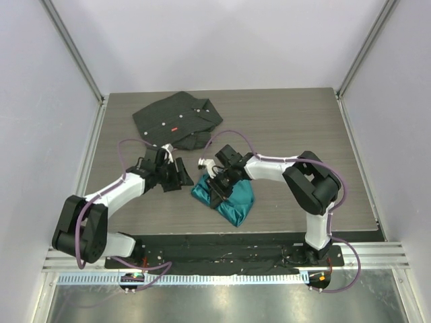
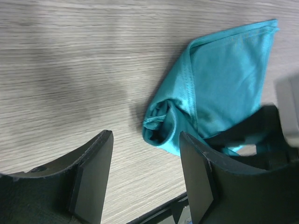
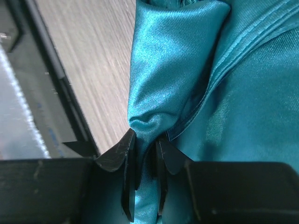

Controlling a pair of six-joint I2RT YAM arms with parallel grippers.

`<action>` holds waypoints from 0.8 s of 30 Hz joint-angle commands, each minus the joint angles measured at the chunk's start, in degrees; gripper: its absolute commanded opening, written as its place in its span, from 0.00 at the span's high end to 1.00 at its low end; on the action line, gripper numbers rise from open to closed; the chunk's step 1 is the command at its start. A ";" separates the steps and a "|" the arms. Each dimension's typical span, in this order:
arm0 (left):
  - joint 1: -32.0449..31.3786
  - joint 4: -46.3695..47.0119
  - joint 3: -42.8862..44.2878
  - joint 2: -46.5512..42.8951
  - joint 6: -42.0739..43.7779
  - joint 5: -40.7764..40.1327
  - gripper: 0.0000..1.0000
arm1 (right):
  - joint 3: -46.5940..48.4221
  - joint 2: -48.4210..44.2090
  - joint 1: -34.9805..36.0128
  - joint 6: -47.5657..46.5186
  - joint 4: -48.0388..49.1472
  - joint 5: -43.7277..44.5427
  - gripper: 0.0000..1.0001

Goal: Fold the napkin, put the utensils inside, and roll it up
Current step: Roll the napkin with the utensil

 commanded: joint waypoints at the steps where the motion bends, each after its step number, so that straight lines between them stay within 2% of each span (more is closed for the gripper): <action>1: -0.05 8.73 -1.28 -2.06 0.91 3.76 0.37 | -1.40 3.44 -2.38 2.38 1.04 -7.45 0.82; 11: -0.57 17.08 -0.05 5.31 0.29 7.89 0.39 | -2.98 6.08 -5.99 4.94 4.21 -11.24 0.83; 17: -2.16 17.71 0.74 9.10 -0.15 8.95 0.41 | -3.16 7.31 -6.78 5.29 4.30 -10.97 0.84; 24: -3.12 18.15 0.22 10.33 -0.32 8.95 0.51 | -3.07 8.10 -7.05 5.55 4.38 -10.01 0.84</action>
